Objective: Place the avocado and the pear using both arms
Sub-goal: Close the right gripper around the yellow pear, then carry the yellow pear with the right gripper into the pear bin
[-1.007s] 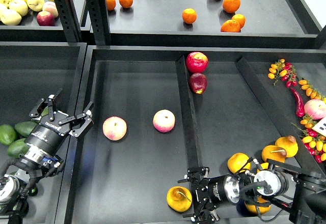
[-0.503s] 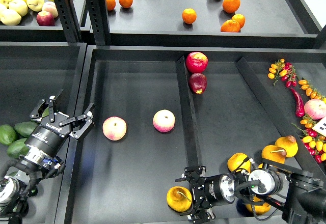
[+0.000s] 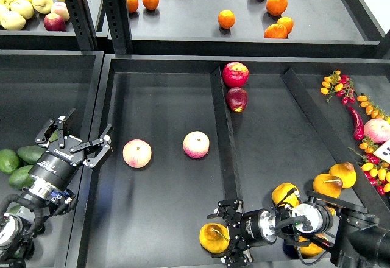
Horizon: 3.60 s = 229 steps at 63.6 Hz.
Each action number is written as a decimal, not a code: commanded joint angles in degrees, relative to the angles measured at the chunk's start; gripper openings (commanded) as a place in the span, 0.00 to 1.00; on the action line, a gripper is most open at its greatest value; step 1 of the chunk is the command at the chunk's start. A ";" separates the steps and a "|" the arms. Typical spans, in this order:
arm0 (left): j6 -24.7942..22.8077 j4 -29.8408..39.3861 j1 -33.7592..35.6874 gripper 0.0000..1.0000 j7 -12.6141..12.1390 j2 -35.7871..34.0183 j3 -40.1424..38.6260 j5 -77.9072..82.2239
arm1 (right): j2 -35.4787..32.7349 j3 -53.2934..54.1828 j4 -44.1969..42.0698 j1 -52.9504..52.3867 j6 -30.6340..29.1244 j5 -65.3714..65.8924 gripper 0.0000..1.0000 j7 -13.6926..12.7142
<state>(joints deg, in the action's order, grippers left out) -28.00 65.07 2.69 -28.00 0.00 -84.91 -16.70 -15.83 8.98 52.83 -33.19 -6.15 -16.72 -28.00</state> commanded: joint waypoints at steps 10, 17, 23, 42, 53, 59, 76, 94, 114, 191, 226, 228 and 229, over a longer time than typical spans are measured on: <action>0.00 0.05 -0.14 0.99 0.00 0.00 0.01 0.00 | 1.86 2.97 -2.73 0.50 0.00 1.51 0.64 0.00; 0.00 0.05 -0.14 0.99 0.00 0.00 0.01 0.00 | 2.21 4.73 -2.99 1.73 0.88 1.51 0.57 0.00; 0.00 -0.03 -0.14 0.99 0.00 0.00 0.01 0.00 | 2.65 5.35 -2.99 2.26 1.06 1.60 0.51 0.00; 0.00 -0.03 -0.14 0.99 0.00 0.00 0.18 0.00 | 2.83 6.31 -2.99 2.35 1.06 2.13 0.32 0.00; 0.00 -0.03 -0.14 0.99 0.00 0.00 0.18 0.00 | 2.74 6.31 -2.82 2.35 0.44 2.04 0.24 0.00; 0.00 -0.03 -0.14 0.99 0.00 0.00 0.18 0.00 | 2.83 6.31 -2.64 2.43 0.27 1.87 0.23 0.00; 0.00 -0.03 -0.05 0.99 0.00 0.00 0.18 0.08 | 2.91 11.23 -1.85 2.78 0.27 1.78 0.23 0.00; 0.00 -0.47 -0.14 0.99 0.00 0.00 0.45 0.08 | 1.95 16.07 2.45 2.78 1.06 1.69 0.23 0.00; 0.00 -1.44 -0.05 0.99 0.00 0.00 1.24 0.26 | -7.54 21.25 9.48 3.66 1.14 1.43 0.23 0.00; 0.00 -10.67 1.70 0.99 0.00 0.00 -0.08 0.17 | -22.49 26.97 11.25 19.48 -6.76 4.06 0.27 0.00; 0.00 -10.41 1.79 0.99 0.00 0.00 -0.17 0.17 | -15.63 28.99 5.01 19.48 -7.64 7.67 0.29 0.00; 0.00 -10.41 1.79 0.99 0.00 0.00 -0.17 0.08 | -15.28 28.99 4.65 19.48 -7.64 7.67 0.29 0.00; 0.00 -10.41 1.70 0.99 0.00 0.00 -0.17 0.08 | -15.28 28.99 4.56 19.48 -7.64 7.67 0.29 0.00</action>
<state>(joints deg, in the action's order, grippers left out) -28.00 54.67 4.47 -28.00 0.00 -85.08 -16.53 -32.00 37.97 58.58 -13.70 -13.76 -9.28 -28.00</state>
